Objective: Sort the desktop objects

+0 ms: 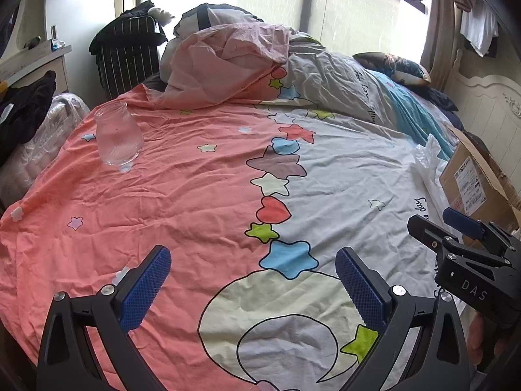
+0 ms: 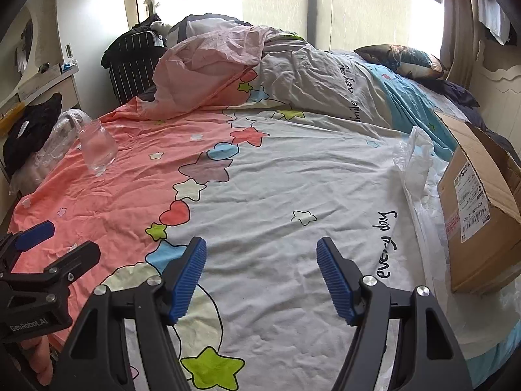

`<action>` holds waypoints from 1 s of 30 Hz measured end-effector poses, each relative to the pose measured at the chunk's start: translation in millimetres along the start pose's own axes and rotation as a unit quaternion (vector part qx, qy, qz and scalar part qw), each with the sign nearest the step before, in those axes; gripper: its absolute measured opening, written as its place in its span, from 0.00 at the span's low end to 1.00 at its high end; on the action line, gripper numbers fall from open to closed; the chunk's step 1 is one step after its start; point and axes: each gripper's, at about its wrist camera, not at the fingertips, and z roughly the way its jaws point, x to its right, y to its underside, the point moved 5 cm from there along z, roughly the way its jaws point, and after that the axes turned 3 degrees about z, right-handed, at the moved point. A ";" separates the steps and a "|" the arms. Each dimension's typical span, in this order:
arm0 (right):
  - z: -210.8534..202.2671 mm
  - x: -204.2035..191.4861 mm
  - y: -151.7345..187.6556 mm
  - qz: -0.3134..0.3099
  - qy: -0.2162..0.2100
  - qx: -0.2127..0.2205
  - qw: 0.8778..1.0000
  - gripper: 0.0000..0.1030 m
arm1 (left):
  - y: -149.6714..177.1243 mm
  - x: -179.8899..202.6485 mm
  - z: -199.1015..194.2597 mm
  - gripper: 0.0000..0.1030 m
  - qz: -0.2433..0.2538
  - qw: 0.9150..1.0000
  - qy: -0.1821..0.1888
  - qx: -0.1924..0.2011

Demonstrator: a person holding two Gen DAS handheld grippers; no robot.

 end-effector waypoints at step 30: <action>26.9 -1.4 29.7 0.044 0.013 -0.013 0.999 0.65 | 22.6 1.6 35.4 1.00 0.014 0.999 -0.047 0.001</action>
